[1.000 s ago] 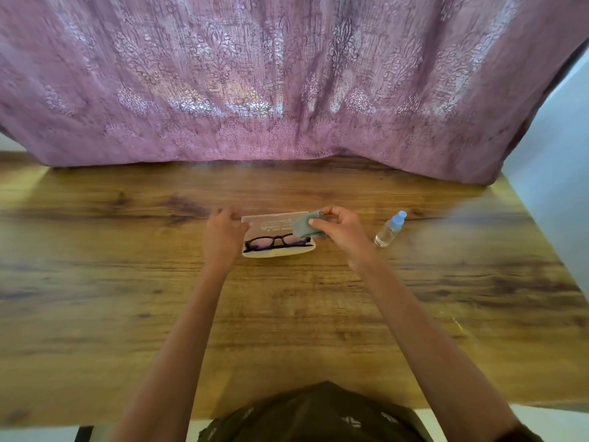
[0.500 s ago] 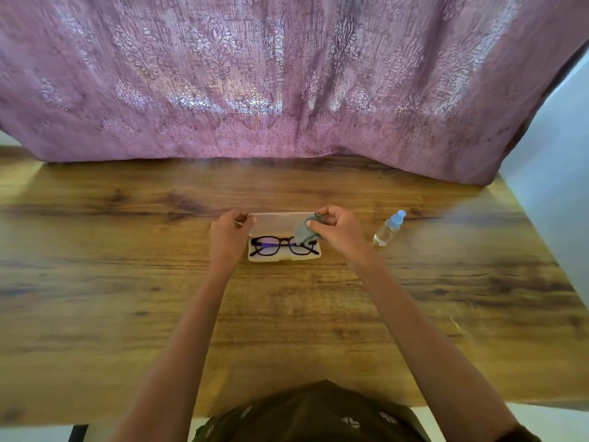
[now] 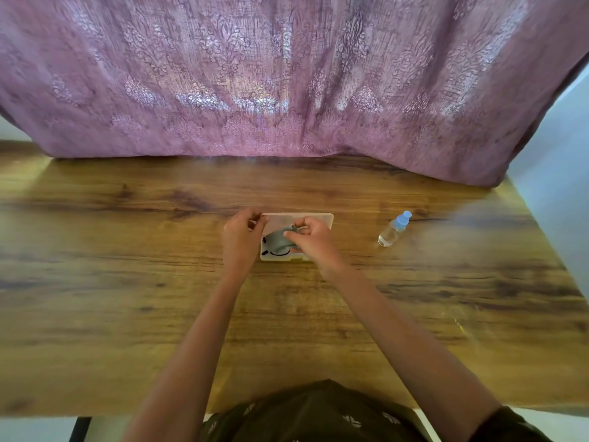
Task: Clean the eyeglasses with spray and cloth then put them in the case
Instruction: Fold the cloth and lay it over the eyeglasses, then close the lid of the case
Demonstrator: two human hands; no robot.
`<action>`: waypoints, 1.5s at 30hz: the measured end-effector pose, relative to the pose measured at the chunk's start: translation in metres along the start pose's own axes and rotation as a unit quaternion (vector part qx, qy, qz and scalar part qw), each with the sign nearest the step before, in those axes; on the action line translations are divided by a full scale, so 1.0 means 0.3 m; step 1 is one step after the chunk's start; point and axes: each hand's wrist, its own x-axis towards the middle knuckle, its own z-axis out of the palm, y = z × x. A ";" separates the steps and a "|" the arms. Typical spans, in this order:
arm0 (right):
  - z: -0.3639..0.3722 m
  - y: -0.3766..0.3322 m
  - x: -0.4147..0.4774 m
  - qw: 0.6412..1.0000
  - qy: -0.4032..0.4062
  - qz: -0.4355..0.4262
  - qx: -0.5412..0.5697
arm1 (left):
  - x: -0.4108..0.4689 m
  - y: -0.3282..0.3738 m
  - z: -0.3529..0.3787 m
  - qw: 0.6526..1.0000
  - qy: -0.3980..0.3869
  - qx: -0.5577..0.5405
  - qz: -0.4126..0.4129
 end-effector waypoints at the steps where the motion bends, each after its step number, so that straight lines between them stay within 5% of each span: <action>1: -0.004 0.010 0.000 1.000 0.014 -0.013 -0.022 | -0.001 -0.001 0.000 1.000 0.001 0.002 0.001; 15: -0.071 0.069 0.003 0.969 0.123 -0.121 -0.177 | -0.001 -0.002 -0.001 1.000 -0.008 0.003 0.000; 22: -0.091 0.058 -0.002 0.947 0.117 -0.159 -0.254 | 0.000 -0.001 0.004 1.000 -0.008 0.001 -0.006; 27: -0.136 0.046 0.012 0.895 0.206 -0.240 -0.314 | 0.005 -0.004 0.012 1.000 -0.013 0.006 -0.007; 35: -0.227 0.094 0.092 0.988 0.073 -0.064 -0.117 | 0.005 -0.002 0.021 0.999 -0.023 -0.016 -0.017; 41: -0.238 0.111 0.099 0.995 0.068 -0.068 0.012 | 0.008 -0.050 -0.013 0.965 -0.255 -0.037 -0.058; 45: -0.235 0.111 0.103 0.995 0.068 -0.062 0.025 | -0.032 -0.082 -0.037 0.950 -0.305 0.064 -0.014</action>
